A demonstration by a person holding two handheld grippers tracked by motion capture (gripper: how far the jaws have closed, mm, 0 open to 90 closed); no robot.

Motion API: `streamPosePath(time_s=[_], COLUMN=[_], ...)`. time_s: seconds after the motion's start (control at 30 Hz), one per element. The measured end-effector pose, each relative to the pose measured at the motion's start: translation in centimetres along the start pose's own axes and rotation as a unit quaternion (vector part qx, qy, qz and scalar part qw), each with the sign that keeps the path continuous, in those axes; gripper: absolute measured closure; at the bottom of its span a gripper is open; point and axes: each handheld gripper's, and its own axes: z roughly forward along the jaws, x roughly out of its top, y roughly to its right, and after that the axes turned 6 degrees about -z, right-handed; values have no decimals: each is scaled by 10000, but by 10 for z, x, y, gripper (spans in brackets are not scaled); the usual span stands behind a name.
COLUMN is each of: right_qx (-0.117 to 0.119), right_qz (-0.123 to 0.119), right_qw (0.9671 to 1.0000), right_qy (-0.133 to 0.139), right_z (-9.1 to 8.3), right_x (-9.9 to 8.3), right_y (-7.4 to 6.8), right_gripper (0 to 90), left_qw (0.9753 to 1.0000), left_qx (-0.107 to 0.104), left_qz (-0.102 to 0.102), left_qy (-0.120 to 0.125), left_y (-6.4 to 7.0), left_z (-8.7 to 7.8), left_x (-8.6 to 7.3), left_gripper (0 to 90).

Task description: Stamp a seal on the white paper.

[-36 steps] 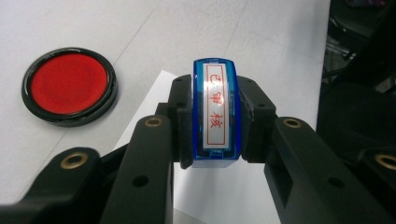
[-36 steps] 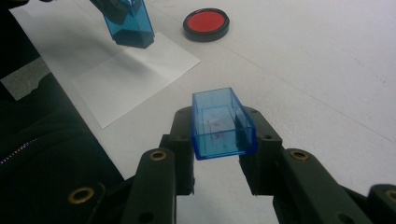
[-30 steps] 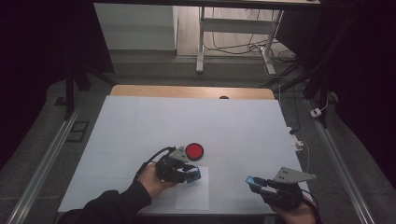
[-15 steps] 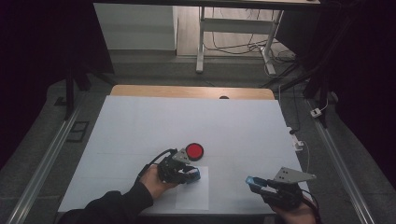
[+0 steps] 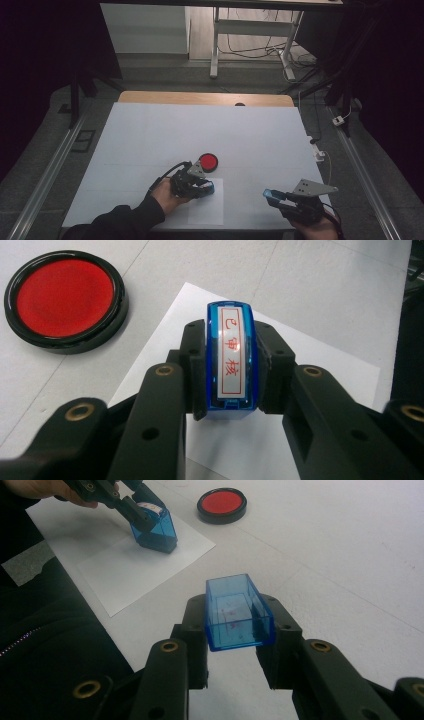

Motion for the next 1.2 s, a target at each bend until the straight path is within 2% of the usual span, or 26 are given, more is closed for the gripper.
streamPosePath(time_s=[0.13, 0.47, 0.67, 0.93, 1.2], right_qx=[0, 1, 3, -7, -10], right_qz=[2, -4, -5, -14, -15], right_qw=[10000, 10000, 10000, 10000, 10000], right_qy=[-6, -12, -13, -25, -26], right_z=[0, 0, 0, 0, 1], right_x=[0, 0, 0, 0, 0], right_y=[0, 0, 0, 0, 0], right_gripper=[678, 678, 678, 678, 678], left_qw=[9999, 9997, 9999, 9994, 9997], left_qx=[-54, -36, 145, 326, 250], left_qz=[-157, -245, -34, 88, 12], left_qy=[12, 59, -17, -49, -47], left_y=[-2, 0, 5, 12, 9], left_z=[1, 2, 2, 3, 3], left_x=[0, -1, -1, 0, -1], left_gripper=[703, 703, 703, 703, 703])
